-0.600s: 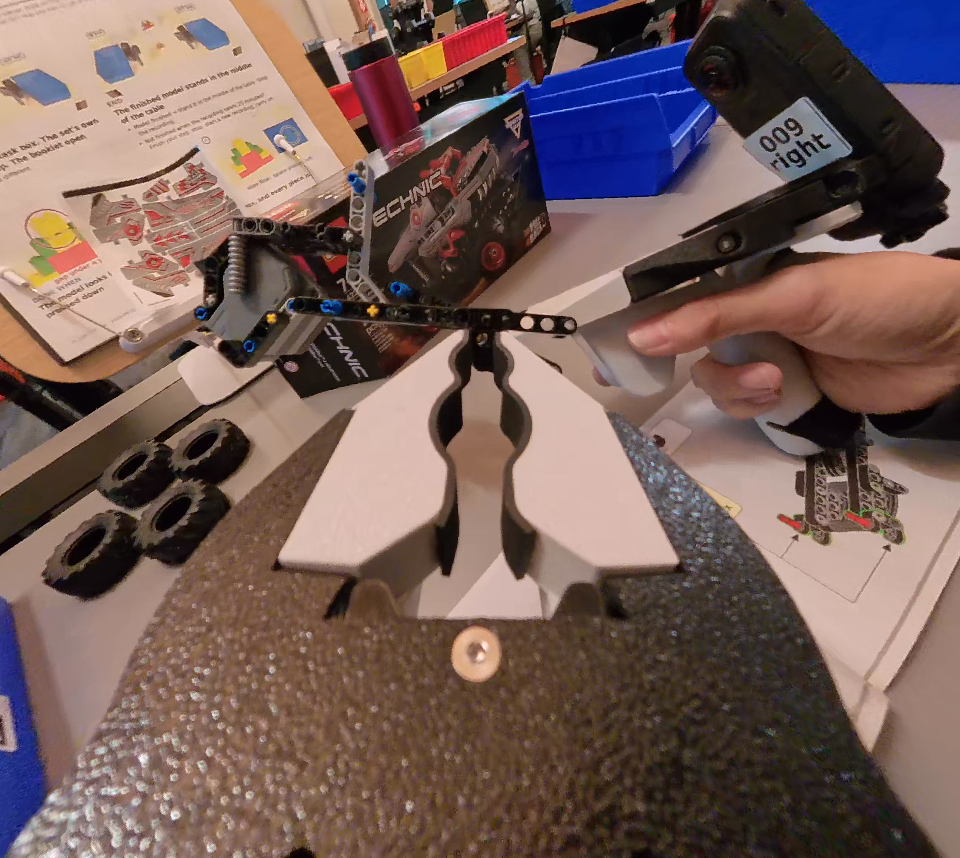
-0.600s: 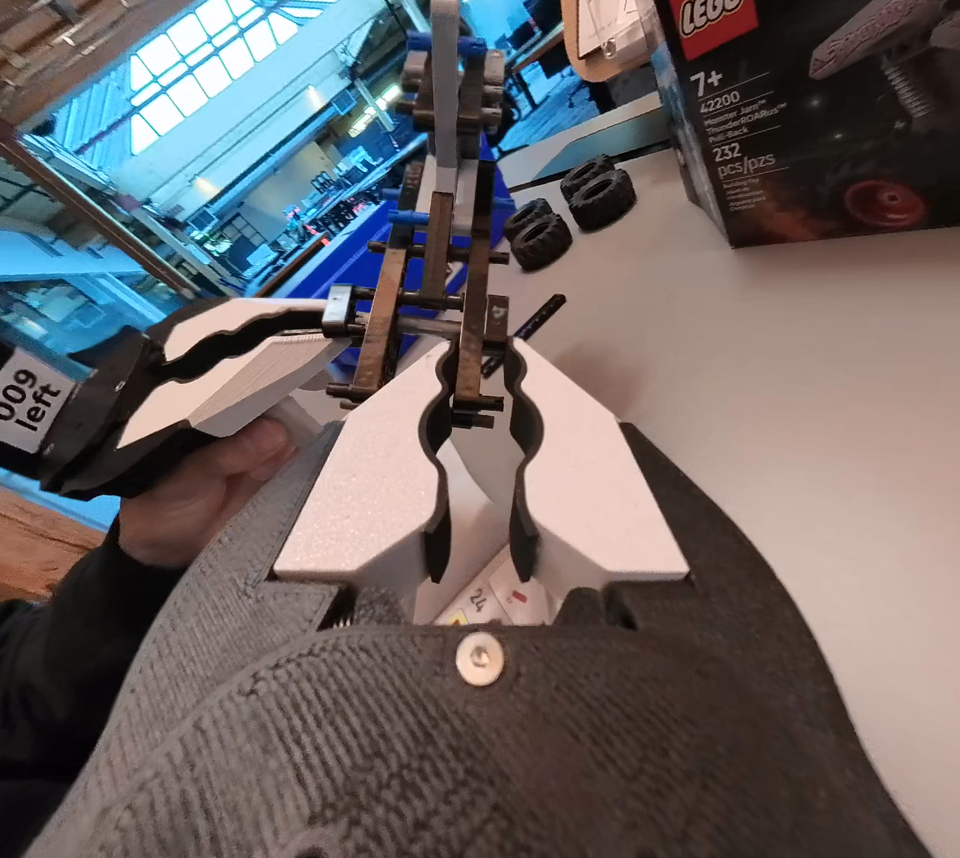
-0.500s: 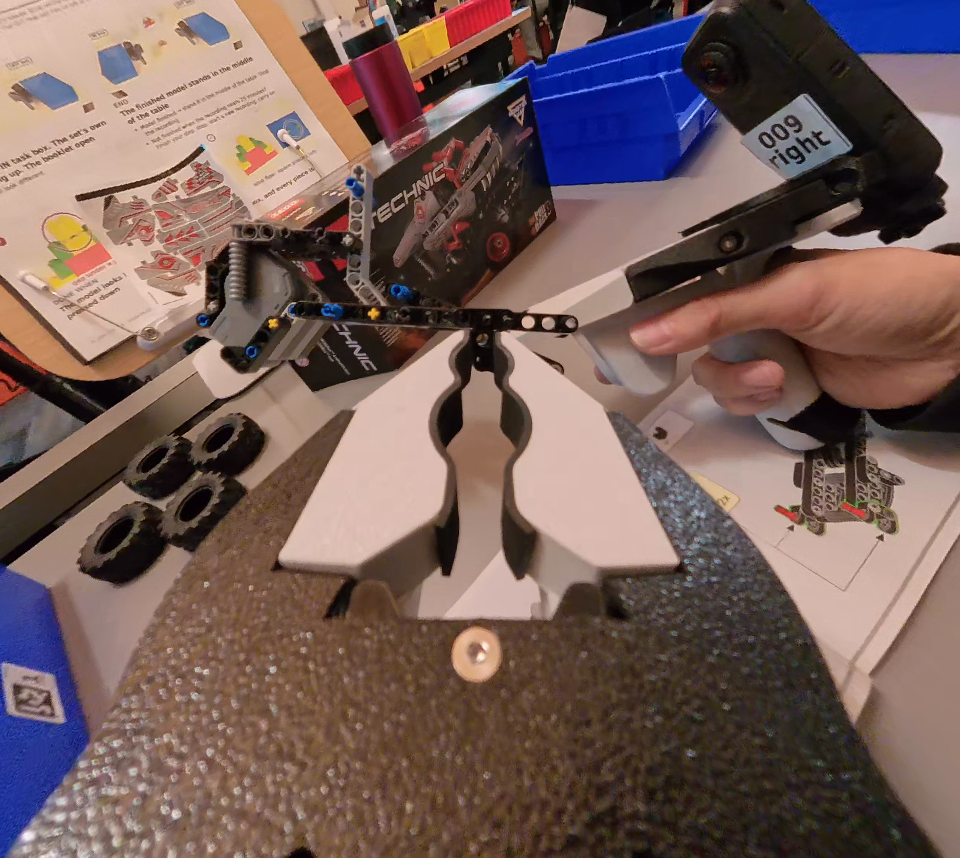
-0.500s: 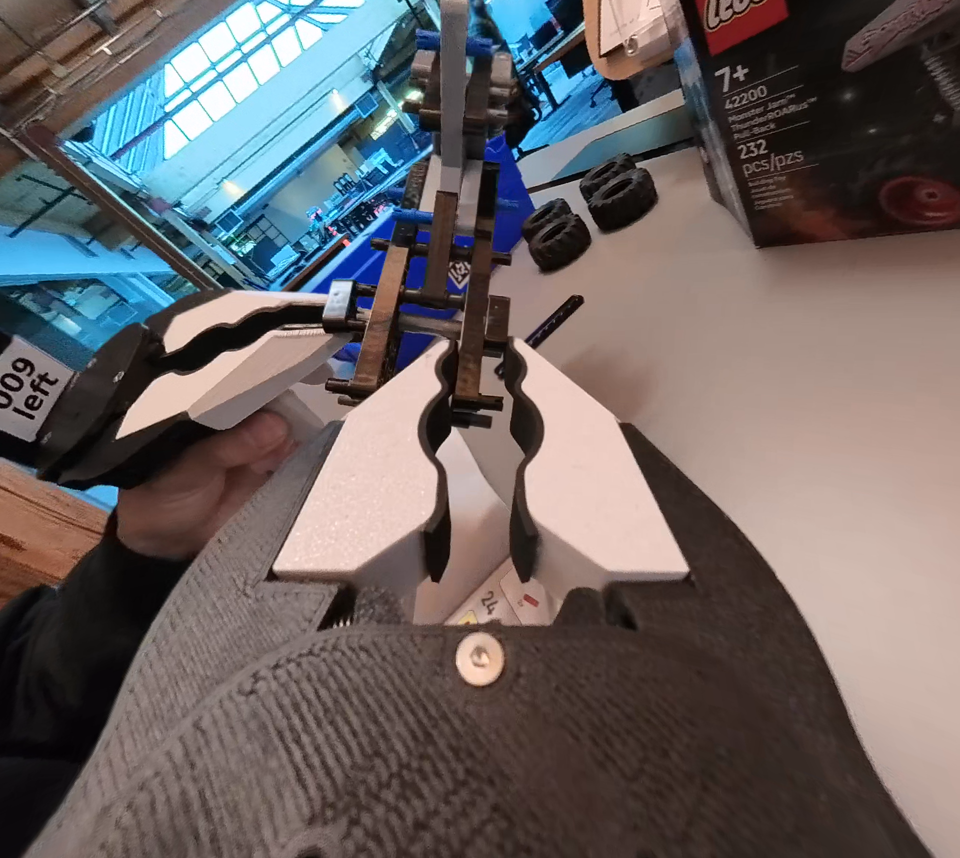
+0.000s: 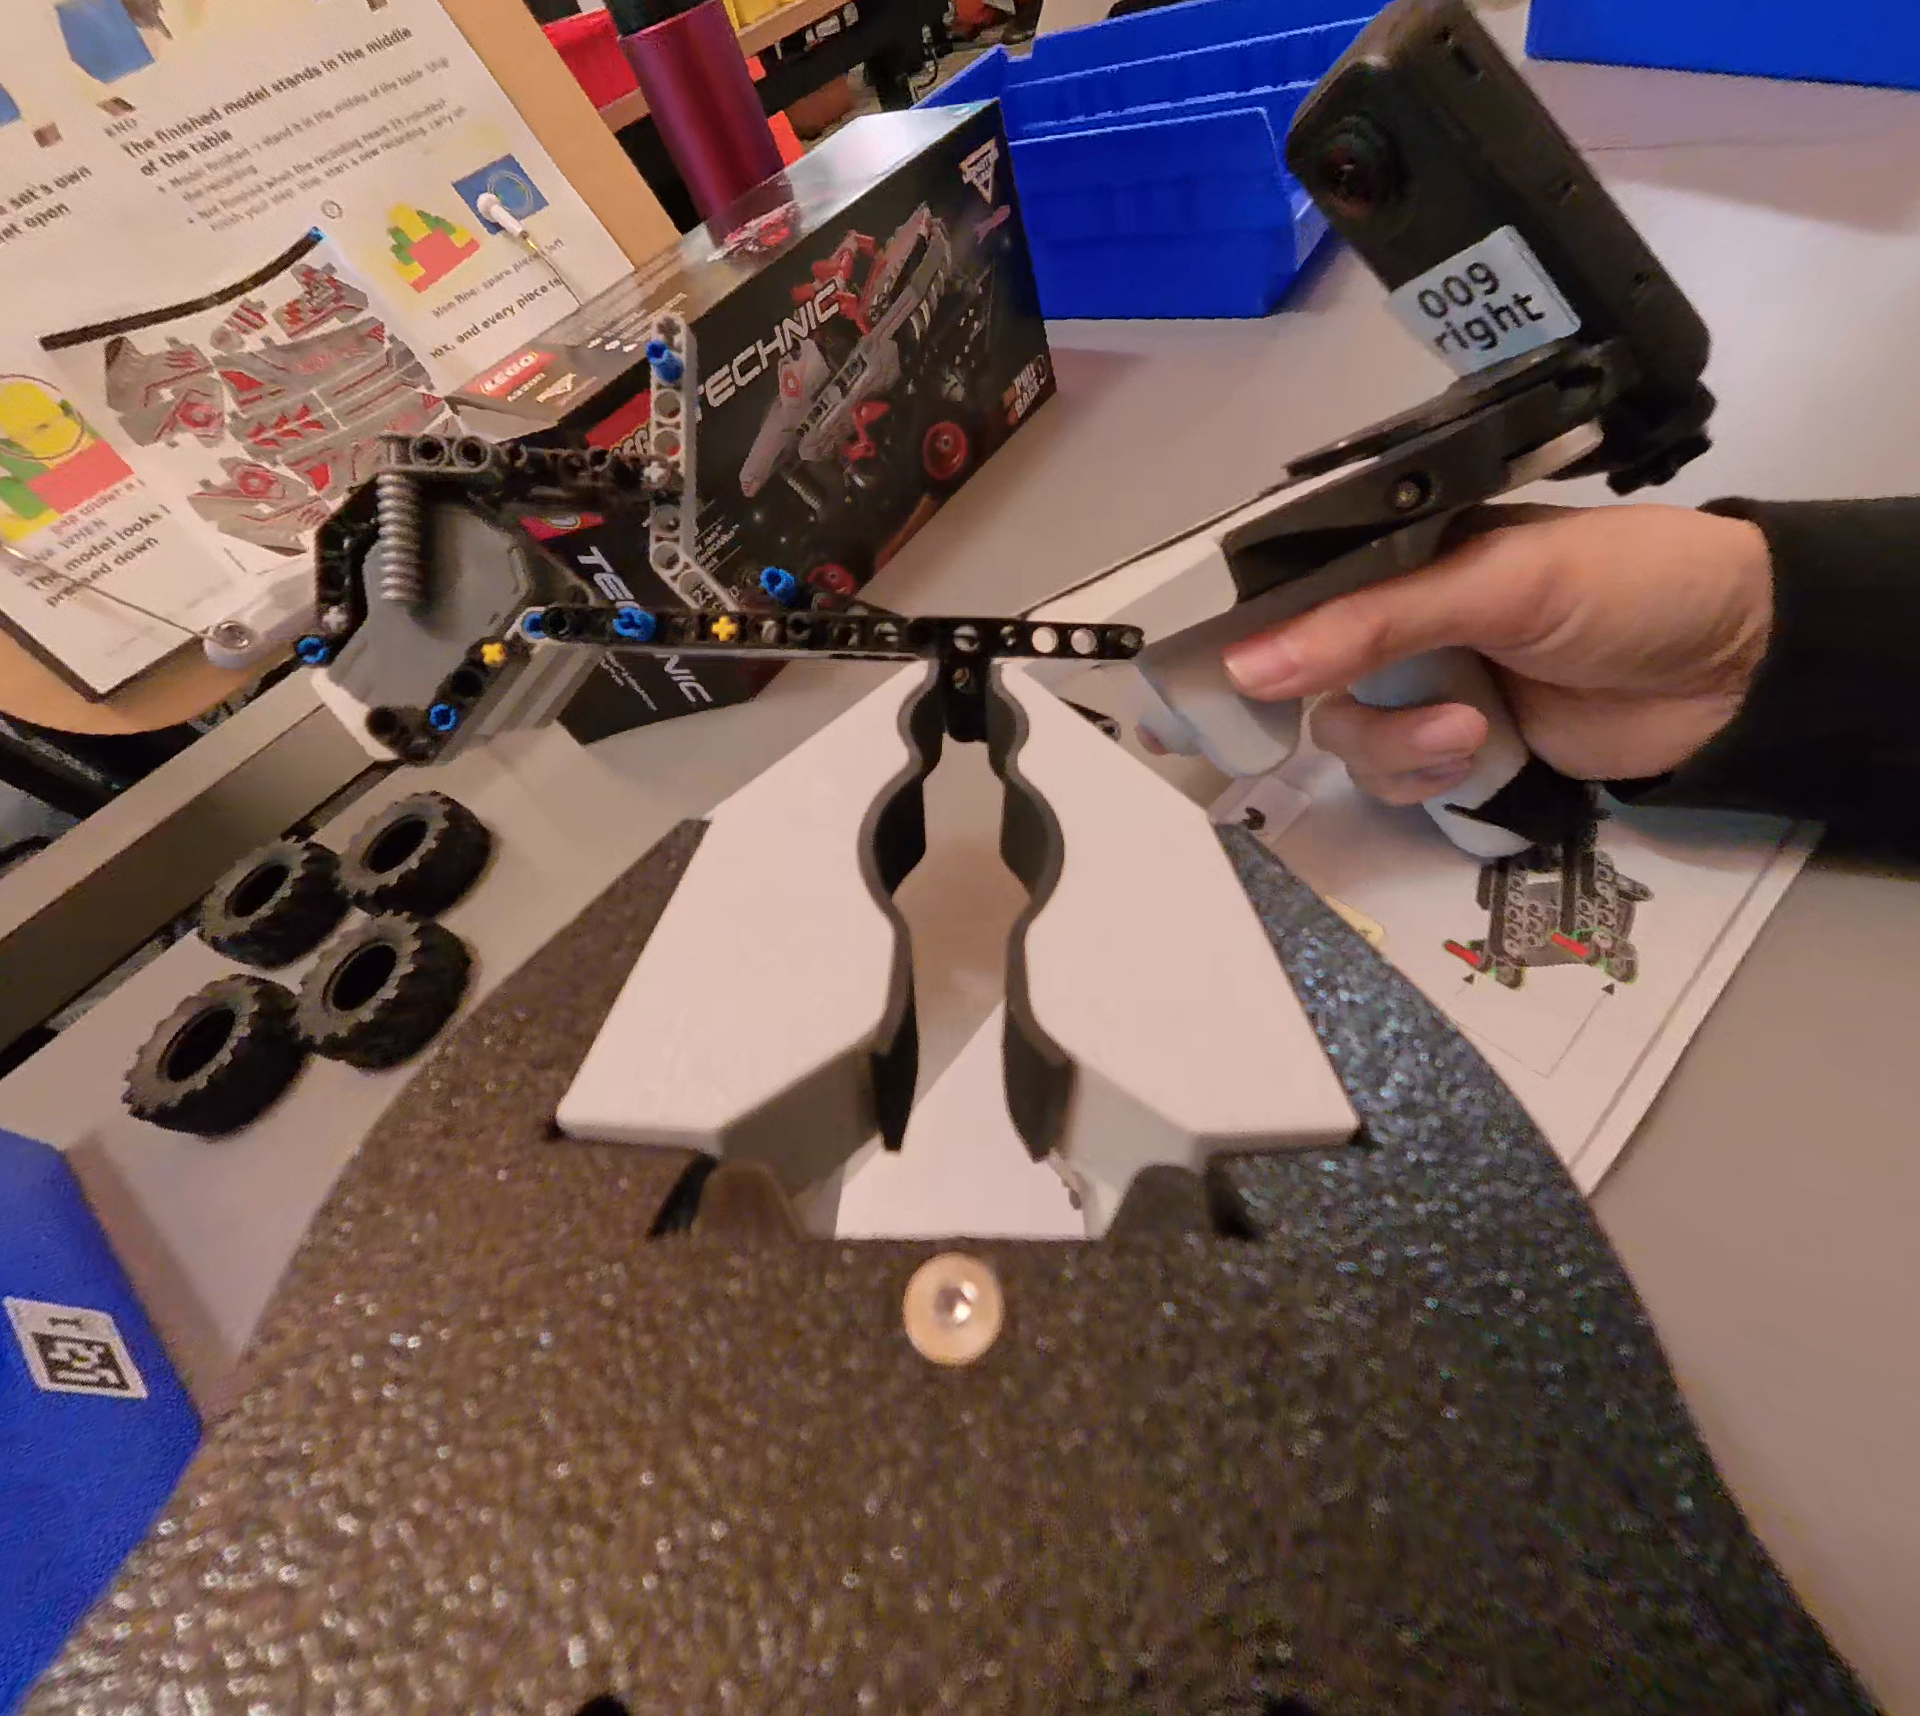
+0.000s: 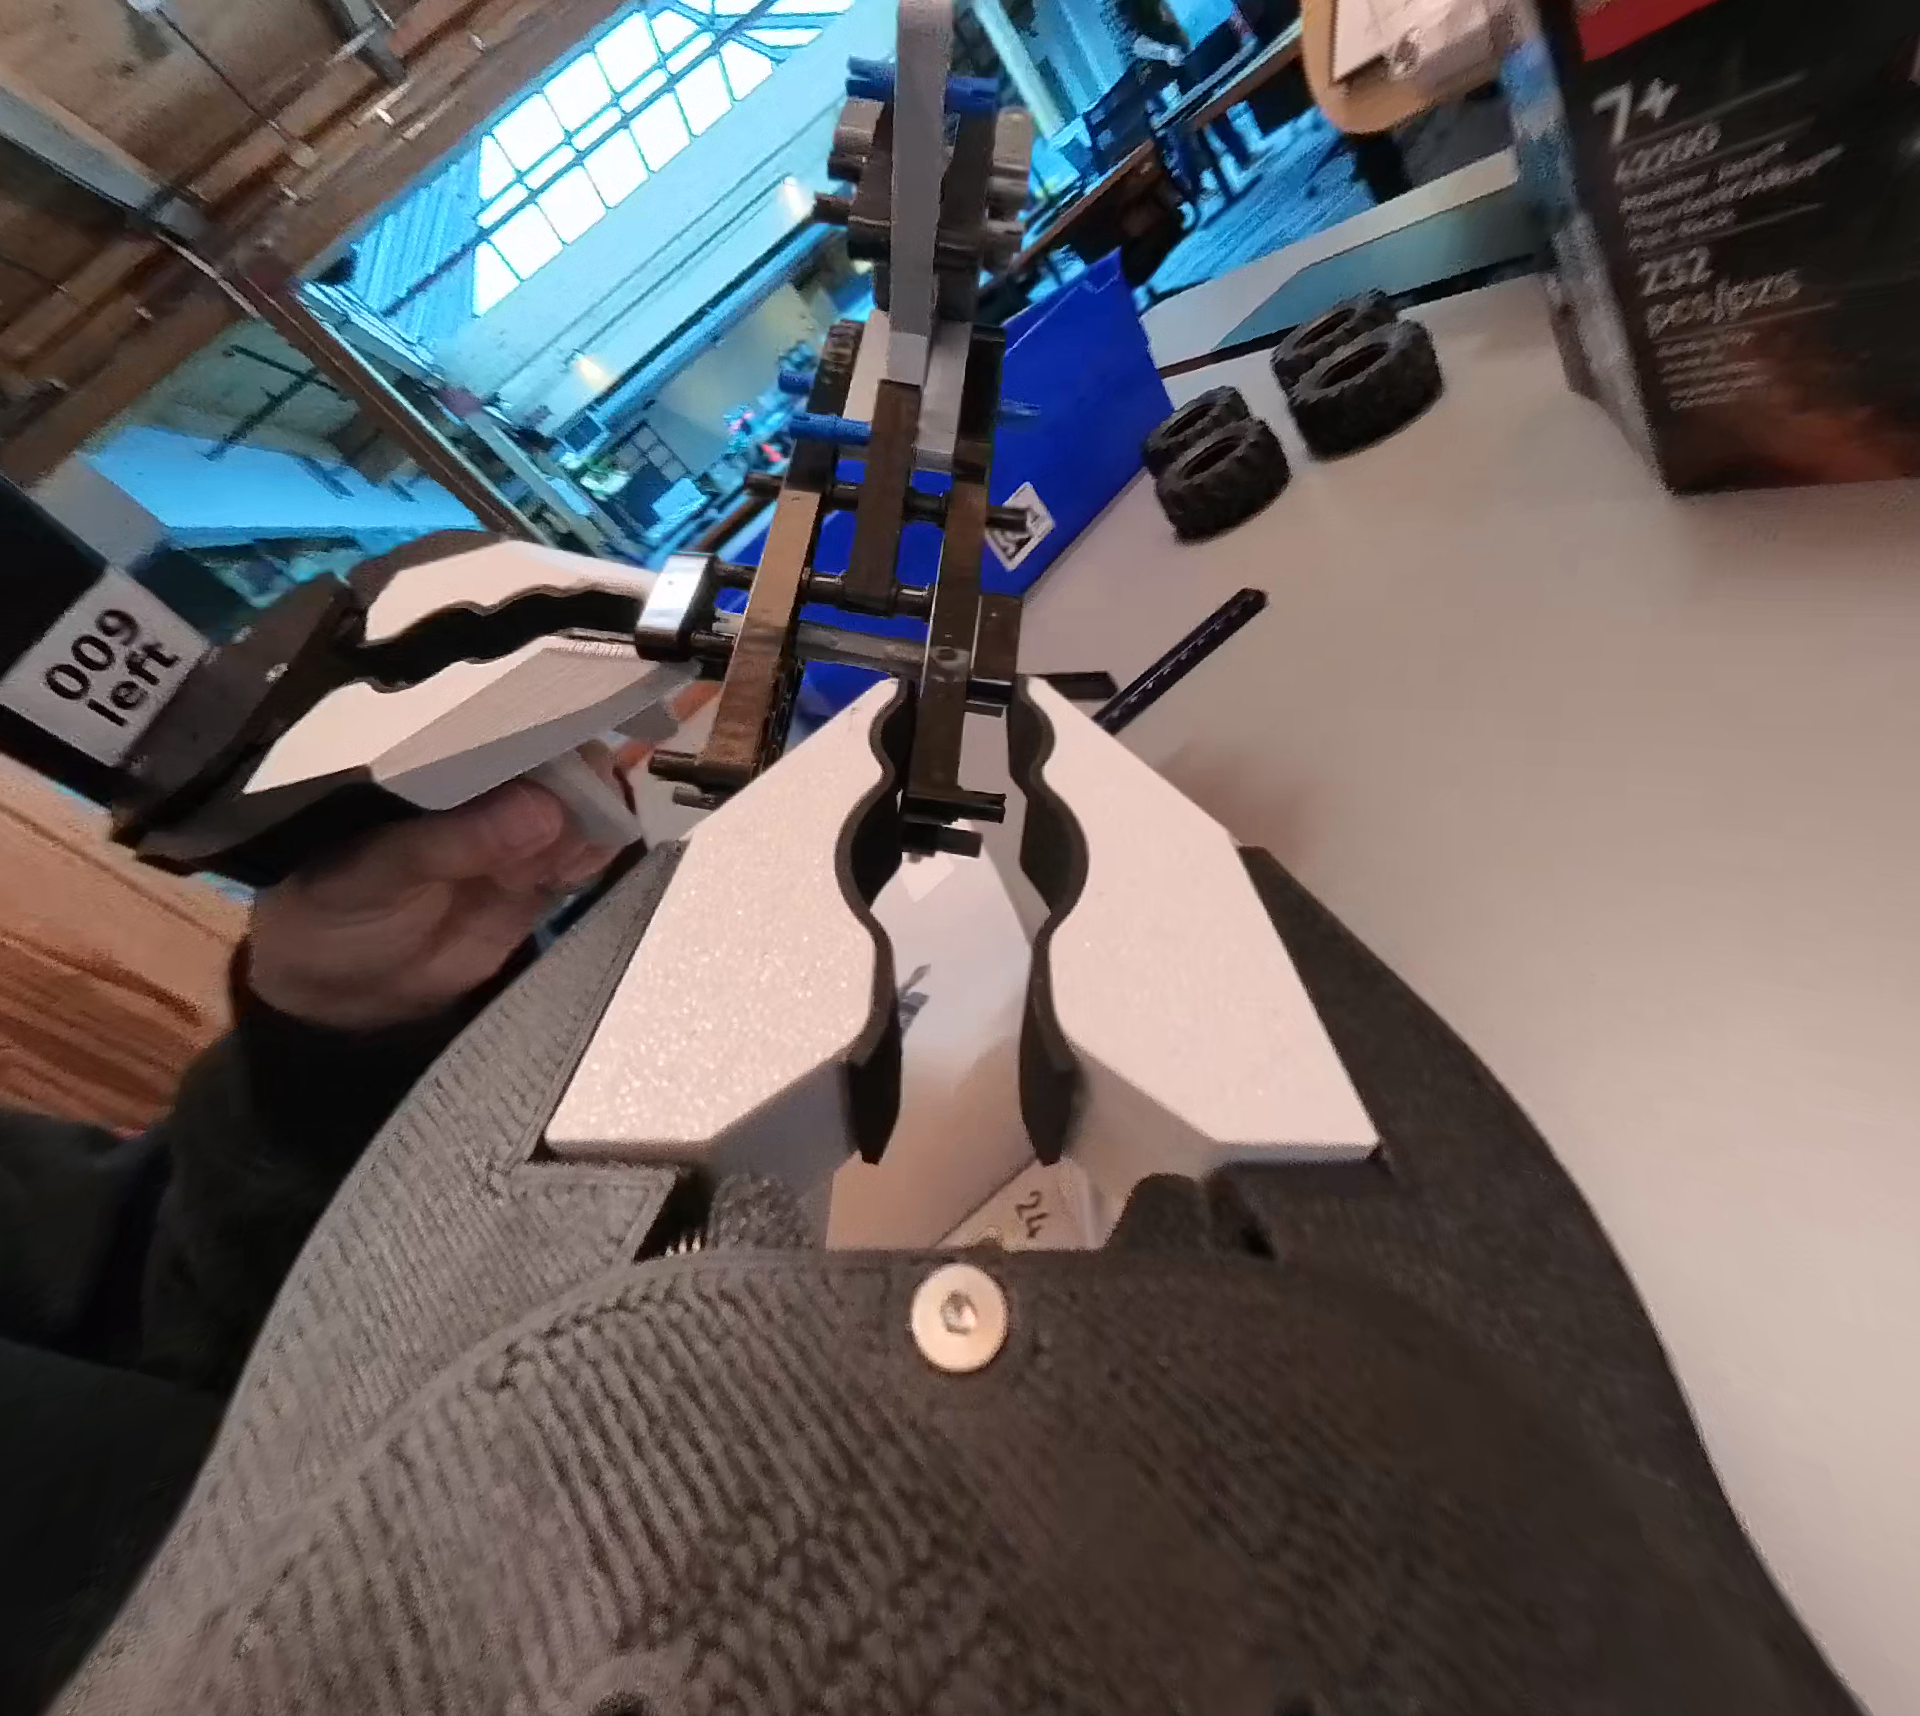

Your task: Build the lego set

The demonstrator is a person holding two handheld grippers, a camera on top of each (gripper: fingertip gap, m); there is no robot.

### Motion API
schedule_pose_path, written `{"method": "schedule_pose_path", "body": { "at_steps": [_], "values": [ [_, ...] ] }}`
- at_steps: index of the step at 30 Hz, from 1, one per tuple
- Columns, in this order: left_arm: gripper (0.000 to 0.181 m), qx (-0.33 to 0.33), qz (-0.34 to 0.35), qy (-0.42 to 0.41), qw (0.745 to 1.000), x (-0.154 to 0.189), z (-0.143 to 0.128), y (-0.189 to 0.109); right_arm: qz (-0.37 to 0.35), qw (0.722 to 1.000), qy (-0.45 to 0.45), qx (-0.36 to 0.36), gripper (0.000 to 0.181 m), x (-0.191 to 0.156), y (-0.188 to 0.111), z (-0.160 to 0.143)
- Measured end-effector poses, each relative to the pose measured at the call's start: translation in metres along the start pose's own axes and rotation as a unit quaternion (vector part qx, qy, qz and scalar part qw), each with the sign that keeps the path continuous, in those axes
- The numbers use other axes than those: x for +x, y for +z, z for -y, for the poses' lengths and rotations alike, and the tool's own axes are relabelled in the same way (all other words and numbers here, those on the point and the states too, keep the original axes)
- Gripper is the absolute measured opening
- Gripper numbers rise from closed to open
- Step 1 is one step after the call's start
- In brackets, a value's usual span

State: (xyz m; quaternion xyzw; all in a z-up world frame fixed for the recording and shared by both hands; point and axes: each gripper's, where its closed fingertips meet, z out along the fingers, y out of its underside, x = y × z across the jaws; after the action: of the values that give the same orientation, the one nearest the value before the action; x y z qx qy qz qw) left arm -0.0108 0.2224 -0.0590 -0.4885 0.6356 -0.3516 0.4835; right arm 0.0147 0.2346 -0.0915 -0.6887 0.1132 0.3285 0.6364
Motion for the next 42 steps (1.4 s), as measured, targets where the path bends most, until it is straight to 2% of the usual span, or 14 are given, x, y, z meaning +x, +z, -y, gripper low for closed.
{"method": "schedule_pose_path", "body": {
  "at_steps": [3, 7, 10, 13, 16, 18, 21, 24, 28, 32, 35, 38, 40, 42],
  "values": [
    [0.005, 0.019, 0.001, 0.001, 1.000, -0.001, 0.002, 0.001, -0.023, 0.999, -0.037, 0.017, 0.015, 0.001, -0.002, 0.007],
    [0.005, 0.053, 0.019, 0.059, 0.997, -0.002, 0.007, 0.002, -0.044, 0.995, -0.078, 0.043, 0.015, 0.000, -0.006, 0.018],
    [0.005, 0.060, 0.002, 0.083, 0.995, 0.000, 0.005, 0.002, -0.068, 0.987, -0.138, 0.044, 0.015, 0.000, -0.009, 0.022],
    [0.005, 0.071, -0.018, 0.063, 0.995, -0.001, 0.004, 0.001, -0.091, 0.975, -0.197, 0.048, 0.015, -0.003, -0.011, 0.027],
    [0.005, 0.079, -0.028, 0.026, 0.996, -0.001, 0.000, 0.004, -0.109, 0.973, -0.200, 0.047, 0.014, 0.000, -0.011, 0.027],
    [0.005, 0.085, -0.024, 0.039, 0.995, -0.002, -0.002, 0.006, -0.133, 0.962, -0.235, 0.047, 0.014, 0.002, -0.013, 0.029],
    [0.005, 0.082, 0.022, 0.126, 0.988, -0.005, -0.005, 0.008, -0.165, 0.946, -0.276, 0.049, 0.014, 0.002, -0.014, 0.032],
    [0.005, 0.104, 0.018, 0.102, 0.989, -0.004, -0.002, 0.008, -0.190, 0.926, -0.320, 0.058, 0.014, -0.001, -0.017, 0.038],
    [0.005, 0.091, 0.043, 0.133, 0.986, -0.007, -0.004, 0.008, -0.241, 0.890, -0.384, 0.051, 0.015, -0.002, -0.017, 0.040],
    [0.005, 0.111, 0.020, 0.076, 0.991, -0.005, -0.006, 0.011, -0.254, 0.886, -0.384, 0.058, 0.015, -0.001, -0.019, 0.042],
    [0.005, 0.119, 0.021, 0.079, 0.990, -0.005, -0.005, 0.010, -0.258, 0.876, -0.404, 0.055, 0.015, -0.002, -0.019, 0.043],
    [0.005, 0.143, 0.014, 0.080, 0.986, -0.004, 0.003, 0.006, -0.253, 0.881, -0.398, 0.047, 0.014, 0.000, -0.017, 0.040],
    [0.005, 0.119, 0.003, 0.079, 0.990, -0.001, -0.002, 0.009, -0.251, 0.877, -0.408, 0.041, 0.014, -0.001, -0.014, 0.036],
    [0.004, 0.121, 0.016, 0.077, 0.989, -0.005, 0.001, 0.006, -0.251, 0.874, -0.415, 0.038, 0.013, -0.002, -0.013, 0.036]
  ]
}}
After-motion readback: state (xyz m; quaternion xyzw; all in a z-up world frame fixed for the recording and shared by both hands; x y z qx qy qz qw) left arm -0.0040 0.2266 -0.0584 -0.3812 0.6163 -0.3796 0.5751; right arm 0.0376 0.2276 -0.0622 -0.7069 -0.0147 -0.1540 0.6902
